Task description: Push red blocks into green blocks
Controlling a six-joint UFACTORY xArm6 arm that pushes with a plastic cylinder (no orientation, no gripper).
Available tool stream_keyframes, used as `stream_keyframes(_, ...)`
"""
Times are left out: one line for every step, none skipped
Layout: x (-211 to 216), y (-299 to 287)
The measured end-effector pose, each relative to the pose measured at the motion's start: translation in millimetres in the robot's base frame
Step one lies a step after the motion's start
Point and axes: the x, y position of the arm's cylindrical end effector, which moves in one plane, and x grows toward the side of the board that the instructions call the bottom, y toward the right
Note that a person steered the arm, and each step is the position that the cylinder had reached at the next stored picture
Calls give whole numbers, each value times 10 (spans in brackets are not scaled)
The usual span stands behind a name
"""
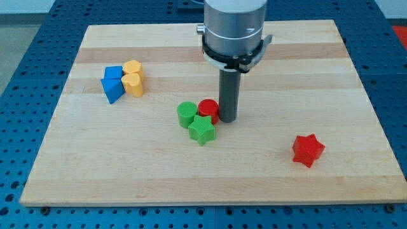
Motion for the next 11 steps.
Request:
stream_keyframes(-4, 0)
stream_keyframes(-4, 410)
stream_keyframes(-32, 1194)
stream_keyframes(-19, 2019)
stream_keyframes(84, 2131)
stream_keyframes(84, 2120)
stream_keyframes(383, 2262)
stream_keyframes(700, 2325)
stream_keyframes(892, 2187)
stream_keyframes(929, 2035)
stream_keyframes(929, 1922)
